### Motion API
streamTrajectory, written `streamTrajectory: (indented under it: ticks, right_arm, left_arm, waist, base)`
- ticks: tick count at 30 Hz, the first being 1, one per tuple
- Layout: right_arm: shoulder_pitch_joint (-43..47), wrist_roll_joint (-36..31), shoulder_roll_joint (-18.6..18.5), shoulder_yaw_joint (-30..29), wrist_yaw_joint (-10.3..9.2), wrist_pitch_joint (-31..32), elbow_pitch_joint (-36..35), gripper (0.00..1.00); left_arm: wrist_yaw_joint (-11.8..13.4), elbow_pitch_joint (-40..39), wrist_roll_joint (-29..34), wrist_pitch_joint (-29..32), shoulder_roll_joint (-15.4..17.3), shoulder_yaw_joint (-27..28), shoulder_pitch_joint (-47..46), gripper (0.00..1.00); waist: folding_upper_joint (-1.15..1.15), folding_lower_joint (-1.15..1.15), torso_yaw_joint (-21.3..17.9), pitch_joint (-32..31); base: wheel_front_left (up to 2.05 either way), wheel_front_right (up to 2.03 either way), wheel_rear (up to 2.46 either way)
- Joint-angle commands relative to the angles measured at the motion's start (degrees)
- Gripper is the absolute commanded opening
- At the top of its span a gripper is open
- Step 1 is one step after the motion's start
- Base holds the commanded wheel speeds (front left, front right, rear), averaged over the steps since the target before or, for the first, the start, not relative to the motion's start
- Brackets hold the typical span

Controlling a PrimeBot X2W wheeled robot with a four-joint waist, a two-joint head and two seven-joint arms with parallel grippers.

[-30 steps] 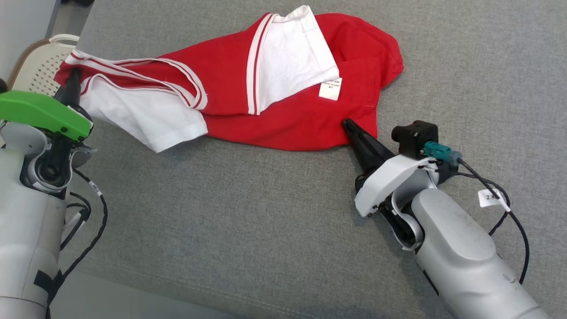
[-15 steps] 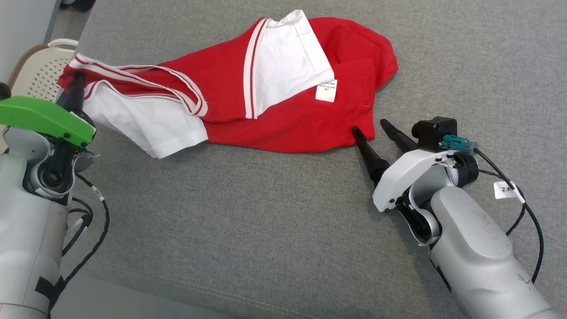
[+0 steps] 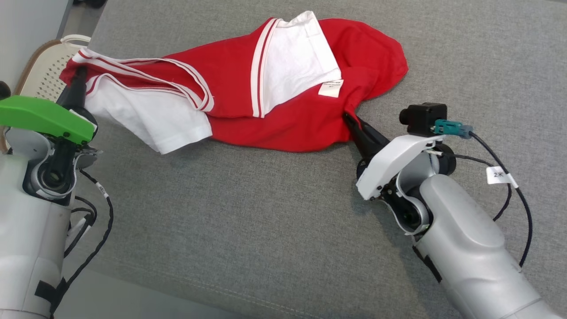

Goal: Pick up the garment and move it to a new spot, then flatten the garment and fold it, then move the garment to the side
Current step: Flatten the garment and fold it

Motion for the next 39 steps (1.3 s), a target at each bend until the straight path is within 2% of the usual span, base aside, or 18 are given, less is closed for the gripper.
streamTrajectory:
  ticks: [1, 7, 12, 13, 17, 23, 27, 30, 32, 34, 36, 39]
  right_arm:
    - [0.8, 1.3, -1.3, -0.3, 0.02, -0.4, -1.1, 0.0]
    - [0.8, 5.7, -6.6, -3.5, 0.02, 1.8, -9.6, 0.0]
    - [0.4, 9.0, -13.6, -8.5, 0.02, 6.9, -19.0, 0.0]
    - [0.0, 9.8, -15.6, -11.0, 0.02, 8.9, -22.2, 0.0]
    - [0.4, 11.4, -17.6, -15.9, 0.02, 12.9, -29.1, 0.0]
    - [4.2, 14.2, -17.9, -24.1, 0.02, 17.7, -42.4, 0.0]
    - [8.9, 13.8, -17.5, -28.9, 0.02, 21.4, -48.5, 0.0]
    - [13.4, 12.2, -16.9, -29.4, 0.02, 22.8, -50.1, 0.0]
    - [17.0, 10.5, -16.6, -27.7, 0.02, 22.5, -50.0, 0.0]
    - [18.9, 9.8, -16.0, -26.5, 0.02, 21.9, -49.6, 0.0]
    - [23.0, 8.5, -15.9, -23.4, 0.02, 20.7, -48.6, 0.0]
    - [29.1, 7.5, -15.7, -18.8, 0.03, 18.4, -47.0, 0.0]
  left_arm:
    - [-0.3, -0.7, -0.9, -0.6, 0.7, 0.8, 0.7, 0.0]
    - [-0.3, -5.6, -4.8, 0.2, 2.0, 4.0, 3.4, 0.0]
    - [0.9, -14.0, -8.2, 2.5, 0.4, 5.0, 5.8, 0.0]
    - [1.9, -18.8, -9.3, 3.4, -0.2, 4.9, 7.4, 0.0]
    - [4.7, -30.3, -10.9, 4.7, -0.6, 4.9, 11.8, 0.0]
    - [10.6, -50.3, -12.1, 4.1, 0.5, 6.2, 21.2, 0.0]
    - [13.9, -58.3, -10.8, 2.7, 1.1, 7.2, 26.4, 0.0]
    - [14.2, -59.2, -10.4, 1.1, 0.0, 6.9, 29.4, 0.0]
    - [13.3, -57.4, -10.2, -0.1, -1.8, 5.5, 31.3, 0.0]
    - [12.5, -56.0, -9.0, -1.2, -2.1, 5.0, 32.1, 0.0]
    - [10.5, -52.2, -8.9, -2.8, -4.4, 3.4, 33.2, 0.0]
    - [8.7, -45.2, -7.4, -5.3, -5.7, 2.5, 35.0, 0.01]
  waist:
    - [0.0, 0.0, -0.2, -0.3]
    - [0.0, 0.0, -1.3, -1.6]
    - [0.0, 0.0, -2.1, -3.0]
    - [0.0, 0.0, -2.5, -3.7]
    - [0.0, 0.0, -3.8, -4.8]
    - [0.0, 0.0, -5.7, -6.0]
    - [0.0, 0.0, -6.6, -5.8]
    - [0.0, 0.0, -7.4, -4.8]
    - [0.0, 0.0, -7.9, -4.0]
    - [0.0, 0.0, -8.1, -3.6]
    - [0.0, 0.0, -8.4, -3.1]
    - [0.0, 0.0, -8.8, -2.7]
  base:
    - [0.0, 0.0, 0.0]
    - [0.0, 0.0, 0.0]
    - [0.0, 0.0, 0.0]
    - [0.0, 0.0, 0.0]
    - [0.0, 0.0, 0.0]
    - [0.0, 0.0, 0.0]
    - [0.0, 0.0, 0.0]
    - [0.0, 0.0, 0.0]
    - [0.0, 0.0, 0.0]
    - [0.0, 0.0, 0.0]
    - [0.0, 0.0, 0.0]
    - [0.0, 0.0, 0.0]
